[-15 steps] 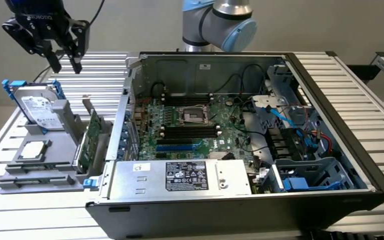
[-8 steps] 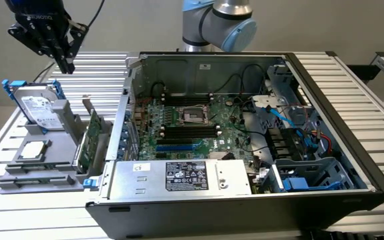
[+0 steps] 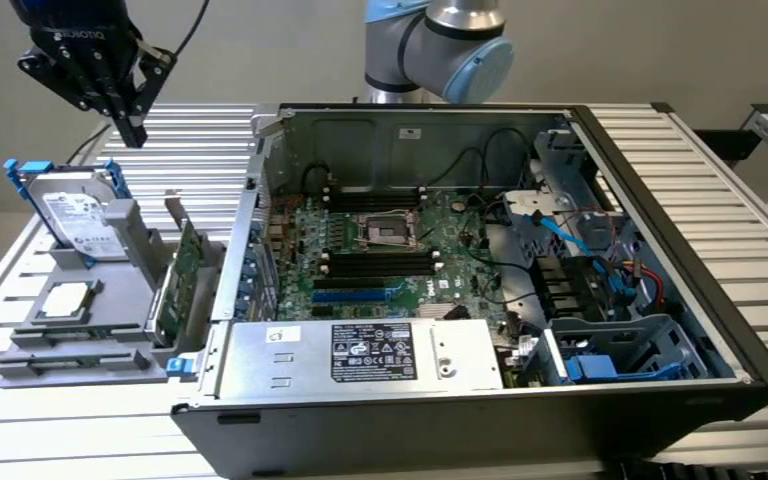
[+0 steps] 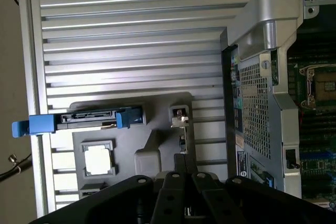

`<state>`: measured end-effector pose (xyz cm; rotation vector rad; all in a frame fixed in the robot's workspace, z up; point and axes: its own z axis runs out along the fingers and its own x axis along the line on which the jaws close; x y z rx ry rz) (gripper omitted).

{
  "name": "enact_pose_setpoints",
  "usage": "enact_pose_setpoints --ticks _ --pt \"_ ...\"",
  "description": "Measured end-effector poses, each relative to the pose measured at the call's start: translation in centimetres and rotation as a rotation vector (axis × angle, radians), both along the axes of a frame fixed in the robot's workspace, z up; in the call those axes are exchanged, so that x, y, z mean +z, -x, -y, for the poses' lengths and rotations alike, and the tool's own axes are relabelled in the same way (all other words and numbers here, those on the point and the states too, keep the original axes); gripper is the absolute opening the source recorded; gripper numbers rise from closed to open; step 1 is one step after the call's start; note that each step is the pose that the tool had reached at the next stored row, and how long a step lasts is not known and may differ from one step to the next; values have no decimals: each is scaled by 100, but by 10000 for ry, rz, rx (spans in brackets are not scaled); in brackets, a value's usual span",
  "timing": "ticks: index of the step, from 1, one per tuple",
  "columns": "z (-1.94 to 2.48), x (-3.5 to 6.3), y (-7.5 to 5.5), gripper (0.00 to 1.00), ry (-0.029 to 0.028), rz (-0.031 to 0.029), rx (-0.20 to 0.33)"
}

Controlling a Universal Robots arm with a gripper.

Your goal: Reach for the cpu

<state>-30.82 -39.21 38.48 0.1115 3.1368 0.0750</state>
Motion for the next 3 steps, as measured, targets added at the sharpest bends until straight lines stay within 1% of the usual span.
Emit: enact_pose_setpoints --ticks 3 --pt "0 0 0 11 0 0 0"
